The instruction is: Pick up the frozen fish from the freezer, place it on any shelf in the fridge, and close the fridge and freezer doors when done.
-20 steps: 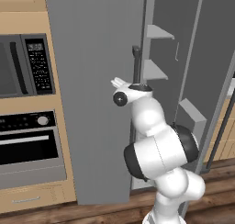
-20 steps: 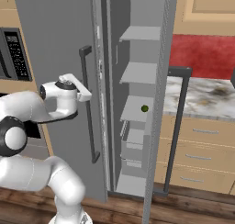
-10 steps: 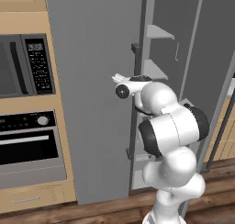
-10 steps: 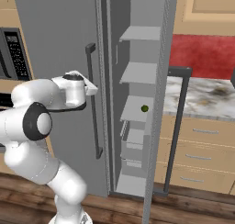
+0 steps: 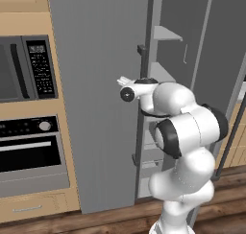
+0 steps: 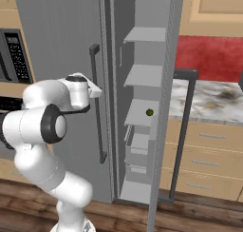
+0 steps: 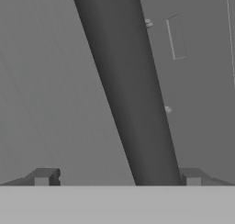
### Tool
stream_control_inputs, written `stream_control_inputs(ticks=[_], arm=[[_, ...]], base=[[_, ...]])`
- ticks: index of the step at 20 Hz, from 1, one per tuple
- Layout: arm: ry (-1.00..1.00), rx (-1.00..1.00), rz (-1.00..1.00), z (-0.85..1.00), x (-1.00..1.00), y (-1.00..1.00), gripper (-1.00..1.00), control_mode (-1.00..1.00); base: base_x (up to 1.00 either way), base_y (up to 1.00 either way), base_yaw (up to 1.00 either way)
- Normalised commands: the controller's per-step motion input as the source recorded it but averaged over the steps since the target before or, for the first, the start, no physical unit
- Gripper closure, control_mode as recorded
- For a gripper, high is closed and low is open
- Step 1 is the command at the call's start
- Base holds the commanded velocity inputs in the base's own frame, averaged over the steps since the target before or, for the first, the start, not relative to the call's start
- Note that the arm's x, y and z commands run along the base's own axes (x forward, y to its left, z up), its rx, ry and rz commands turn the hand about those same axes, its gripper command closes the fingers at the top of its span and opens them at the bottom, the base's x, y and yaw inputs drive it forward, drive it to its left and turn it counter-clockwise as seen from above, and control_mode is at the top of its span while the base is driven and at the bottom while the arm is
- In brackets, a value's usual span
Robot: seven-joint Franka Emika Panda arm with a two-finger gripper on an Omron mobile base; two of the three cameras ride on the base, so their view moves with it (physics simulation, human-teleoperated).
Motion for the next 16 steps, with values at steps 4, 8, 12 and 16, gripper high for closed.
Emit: stream_control_inputs(ticks=[4, 8, 12, 16], arm=[[0.03, 0.00, 0.00, 0.03, 0.06, 0.00, -1.00, -1.00], [0.00, 0.00, 0.00, 0.27, 0.00, 0.00, -1.00, -1.00], [0.00, 0.00, 0.00, 0.34, -0.14, 0.00, -1.00, -1.00], [0.00, 0.00, 0.00, 0.43, -0.60, 0.00, -1.00, -1.00]], base=[[0.00, 0.00, 0.00], [0.00, 0.00, 0.00], [0.00, 0.00, 0.00], [0.00, 0.00, 0.00]])
